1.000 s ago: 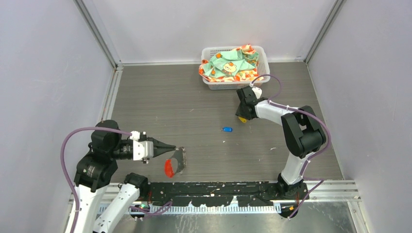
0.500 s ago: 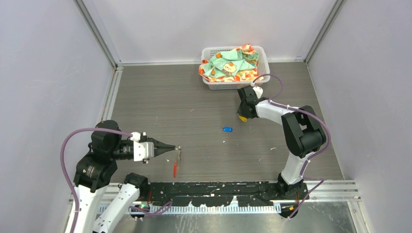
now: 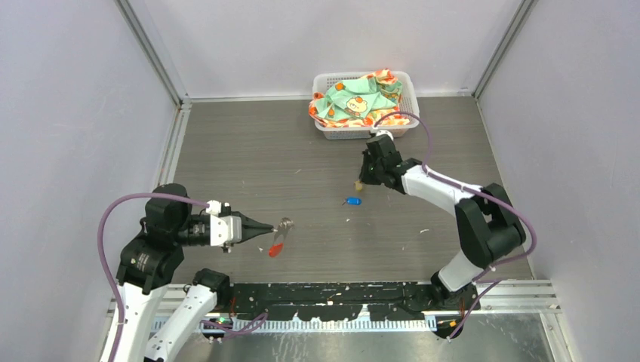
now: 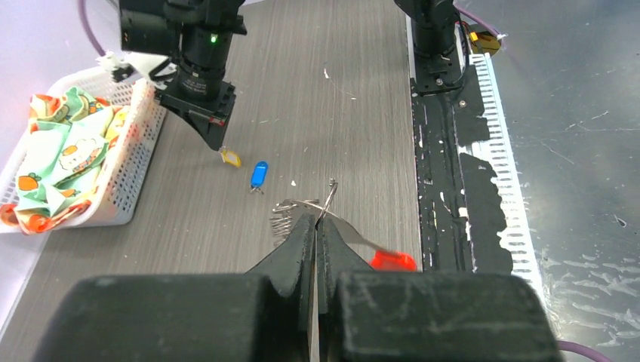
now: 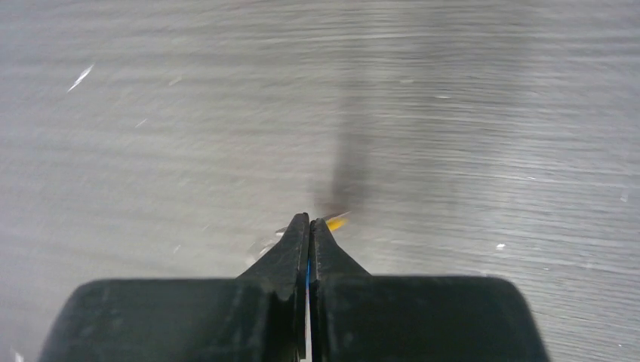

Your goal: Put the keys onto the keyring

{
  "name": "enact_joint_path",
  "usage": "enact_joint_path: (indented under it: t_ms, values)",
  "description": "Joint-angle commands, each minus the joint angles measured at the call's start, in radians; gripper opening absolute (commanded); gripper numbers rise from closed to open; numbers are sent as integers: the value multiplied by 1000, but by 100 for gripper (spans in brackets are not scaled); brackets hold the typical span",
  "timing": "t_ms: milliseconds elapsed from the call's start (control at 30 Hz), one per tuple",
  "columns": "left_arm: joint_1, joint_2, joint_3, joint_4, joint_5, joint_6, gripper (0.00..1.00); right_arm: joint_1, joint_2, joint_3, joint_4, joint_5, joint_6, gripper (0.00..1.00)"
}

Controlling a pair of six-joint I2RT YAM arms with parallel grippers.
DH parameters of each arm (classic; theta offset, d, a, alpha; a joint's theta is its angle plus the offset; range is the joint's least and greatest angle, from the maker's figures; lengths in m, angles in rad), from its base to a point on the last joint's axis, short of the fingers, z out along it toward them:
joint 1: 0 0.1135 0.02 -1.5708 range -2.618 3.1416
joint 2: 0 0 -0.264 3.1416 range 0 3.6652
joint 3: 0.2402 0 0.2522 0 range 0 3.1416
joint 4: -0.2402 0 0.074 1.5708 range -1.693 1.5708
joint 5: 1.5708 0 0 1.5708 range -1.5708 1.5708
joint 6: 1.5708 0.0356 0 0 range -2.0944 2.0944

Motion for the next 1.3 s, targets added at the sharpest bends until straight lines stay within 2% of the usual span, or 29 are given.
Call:
enact_joint_path:
  t_ms: [0, 67, 300, 467, 567, 700, 967, 1133, 1267]
  values:
    - [5, 25, 35, 6, 21, -24, 0, 95, -104, -2, -28, -86, -200, 1]
    - [5, 24, 36, 12, 21, -31, 0, 137, -138, -10, -66, -114, -235, 1]
    - [5, 18, 42, 19, 11, -39, 0, 264, -206, -41, -113, -360, -358, 1]
    - [5, 13, 47, 17, 10, -40, 0, 319, -196, -26, -157, -485, -434, 1]
    - [5, 11, 48, 17, 9, -38, 0, 324, -135, 17, -223, -536, -482, 1]
    - [5, 12, 53, 17, 8, -37, 0, 348, -13, 106, -328, -518, -534, 1]
    - [5, -1, 50, 6, 3, -26, 0, 385, 111, 185, -336, -419, -588, 2]
    - [5, -1, 50, 3, 3, -16, 0, 388, 128, 198, -320, -409, -597, 12]
    - [5, -7, 50, -9, 4, 2, 0, 389, 114, 181, -301, -404, -585, 28]
